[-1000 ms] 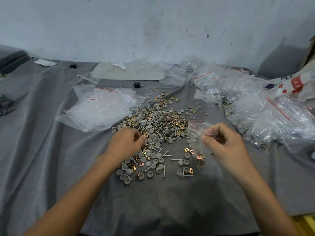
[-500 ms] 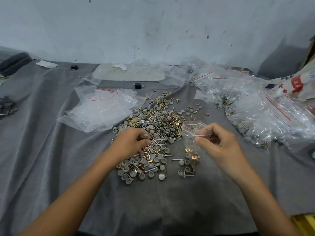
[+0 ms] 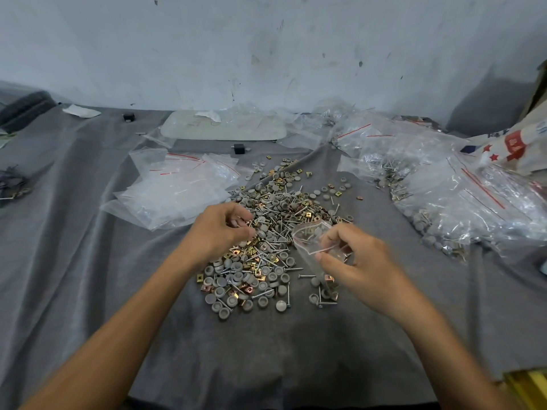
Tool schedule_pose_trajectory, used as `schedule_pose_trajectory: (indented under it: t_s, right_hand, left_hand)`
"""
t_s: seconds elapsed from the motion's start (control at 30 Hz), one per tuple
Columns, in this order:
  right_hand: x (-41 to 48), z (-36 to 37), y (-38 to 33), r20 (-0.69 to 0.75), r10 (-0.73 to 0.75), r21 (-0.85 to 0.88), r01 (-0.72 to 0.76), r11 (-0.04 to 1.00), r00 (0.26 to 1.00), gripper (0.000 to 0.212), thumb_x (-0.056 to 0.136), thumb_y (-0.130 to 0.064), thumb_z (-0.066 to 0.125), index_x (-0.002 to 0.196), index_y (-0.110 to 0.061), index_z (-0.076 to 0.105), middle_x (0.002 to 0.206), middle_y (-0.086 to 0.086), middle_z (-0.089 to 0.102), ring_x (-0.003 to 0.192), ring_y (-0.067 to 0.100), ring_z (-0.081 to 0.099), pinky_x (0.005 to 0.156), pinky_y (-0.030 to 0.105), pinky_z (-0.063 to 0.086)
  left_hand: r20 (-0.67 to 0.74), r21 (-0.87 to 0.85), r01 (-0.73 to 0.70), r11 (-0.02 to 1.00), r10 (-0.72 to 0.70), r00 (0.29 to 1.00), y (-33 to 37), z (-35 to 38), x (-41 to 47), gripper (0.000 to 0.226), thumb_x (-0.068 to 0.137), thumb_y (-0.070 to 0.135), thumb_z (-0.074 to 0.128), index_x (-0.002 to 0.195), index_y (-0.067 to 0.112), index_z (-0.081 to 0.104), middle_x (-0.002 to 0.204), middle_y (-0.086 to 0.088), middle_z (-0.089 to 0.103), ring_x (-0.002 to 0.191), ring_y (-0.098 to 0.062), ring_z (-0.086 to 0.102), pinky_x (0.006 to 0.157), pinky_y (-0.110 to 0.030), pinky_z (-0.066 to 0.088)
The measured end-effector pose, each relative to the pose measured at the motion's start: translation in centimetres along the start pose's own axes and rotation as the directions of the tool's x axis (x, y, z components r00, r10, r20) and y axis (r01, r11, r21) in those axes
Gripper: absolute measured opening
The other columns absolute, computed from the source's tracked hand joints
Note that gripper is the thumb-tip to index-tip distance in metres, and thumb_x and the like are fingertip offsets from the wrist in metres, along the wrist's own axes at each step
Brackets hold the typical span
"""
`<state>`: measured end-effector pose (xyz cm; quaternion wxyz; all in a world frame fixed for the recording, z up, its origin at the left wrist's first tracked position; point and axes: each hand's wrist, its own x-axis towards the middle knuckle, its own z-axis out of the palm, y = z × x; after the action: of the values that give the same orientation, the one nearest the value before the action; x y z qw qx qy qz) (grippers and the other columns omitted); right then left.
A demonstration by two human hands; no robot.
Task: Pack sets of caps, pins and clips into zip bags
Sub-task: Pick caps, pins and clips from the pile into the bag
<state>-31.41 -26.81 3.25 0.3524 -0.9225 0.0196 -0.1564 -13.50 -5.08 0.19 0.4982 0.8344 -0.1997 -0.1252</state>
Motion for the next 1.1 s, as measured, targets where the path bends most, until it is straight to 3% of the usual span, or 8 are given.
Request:
schedule_pose_trajectory:
  t_s: [0.2,0.33,0.5,0.6,0.73,0.9,1.0,1.1]
  right_hand:
    - [0.0,0.3,-1.2,0.091,-0.041,-0.087,0.049,0.995,0.995,0.012,0.091,-0.023,0.072,0.092,-0.021,0.060,0.096,-0.014,0.059,0.099,0.010,0.054,0.082,0.017,0.037]
    - [0.1,0.3,-1.5,0.116,-0.044,-0.127,0.059,0.990,0.992,0.013,0.092,-0.024,0.071,0.092,-0.023,0.058,0.098,-0.015,0.057,0.102,0.013,0.053,0.084,0.025,0.036]
    - [0.2,0.5,-1.7,0.113,-0.088,-0.168,0.106,0.980,0.990,0.014,0.092,-0.027,0.072,0.092,-0.024,0.058,0.098,-0.015,0.058,0.103,0.014,0.053,0.084,0.029,0.037]
    - [0.1,0.8,-1.8,0.089,-0.114,-0.174,0.128,0.976,0.989,0.017,0.090,-0.025,0.073,0.089,-0.024,0.057,0.094,-0.018,0.054,0.097,0.015,0.054,0.081,0.032,0.038]
    - [-0.4,0.5,-1.4,0.035,-0.078,-0.150,0.082,0.985,0.996,0.013,0.088,-0.022,0.073,0.089,-0.022,0.060,0.097,-0.011,0.060,0.098,0.018,0.056,0.083,0.029,0.040]
    - [-1.0,0.3,-1.0,0.043,-0.047,-0.150,0.053,0.987,0.998,0.020,0.089,-0.029,0.072,0.085,-0.034,0.053,0.097,-0.019,0.058,0.100,0.011,0.055,0.081,0.025,0.042]
    - [-1.2,0.4,-0.9,0.045,-0.040,-0.148,0.046,0.988,0.998,0.024,0.089,-0.029,0.074,0.083,-0.037,0.052,0.096,-0.019,0.058,0.100,0.009,0.056,0.080,0.023,0.041]
    - [-1.3,0.3,-0.9,0.040,-0.035,-0.146,0.041,0.988,0.999,0.025,0.088,-0.027,0.075,0.083,-0.036,0.052,0.095,-0.020,0.058,0.101,0.009,0.057,0.080,0.025,0.041]
  left_hand:
    - [-0.072,0.062,-0.069,0.996,0.074,0.995,2.0,-0.2,-0.3,0.023,0.076,0.040,0.086,0.091,0.032,0.070,0.078,0.014,0.073,0.064,0.000,0.067,0.059,-0.019,0.048]
    - [-0.088,0.124,-0.136,0.983,0.147,0.985,3.6,-0.2,-0.8,0.016,0.082,0.042,0.081,0.090,0.033,0.070,0.072,0.015,0.070,0.062,0.000,0.064,0.064,-0.028,0.052]
    - [0.177,0.000,-0.245,0.969,0.241,0.954,6.4,1.1,-3.0,0.016,0.081,0.047,0.079,0.091,0.037,0.071,0.078,0.012,0.075,0.064,-0.001,0.066,0.059,-0.026,0.051]
    - [0.189,0.099,-0.349,0.932,0.327,0.926,6.6,2.3,-3.5,0.020,0.085,0.054,0.072,0.091,0.035,0.070,0.079,0.014,0.072,0.062,0.003,0.061,0.056,-0.017,0.045]
    - [-0.026,0.340,-0.233,0.911,0.257,0.966,4.9,2.0,-2.4,0.018,0.099,0.045,0.057,0.090,0.031,0.065,0.078,0.012,0.065,0.070,-0.001,0.059,0.063,-0.028,0.043]
    - [0.150,0.689,-0.092,0.718,-0.017,0.989,0.8,3.5,-2.0,0.036,0.090,0.057,0.064,0.102,0.023,0.062,0.098,0.004,0.063,0.095,-0.018,0.060,0.082,-0.037,0.053]
    - [0.131,0.723,-0.126,0.679,0.044,0.990,-0.3,4.5,-1.9,0.054,0.087,0.062,0.064,0.124,0.023,0.061,0.118,-0.001,0.059,0.112,-0.022,0.056,0.092,-0.038,0.047]
    - [0.178,0.732,-0.202,0.651,0.103,0.979,-0.5,5.0,-1.8,0.048,0.091,0.056,0.063,0.125,0.022,0.064,0.117,-0.002,0.061,0.113,-0.025,0.057,0.090,-0.039,0.047]
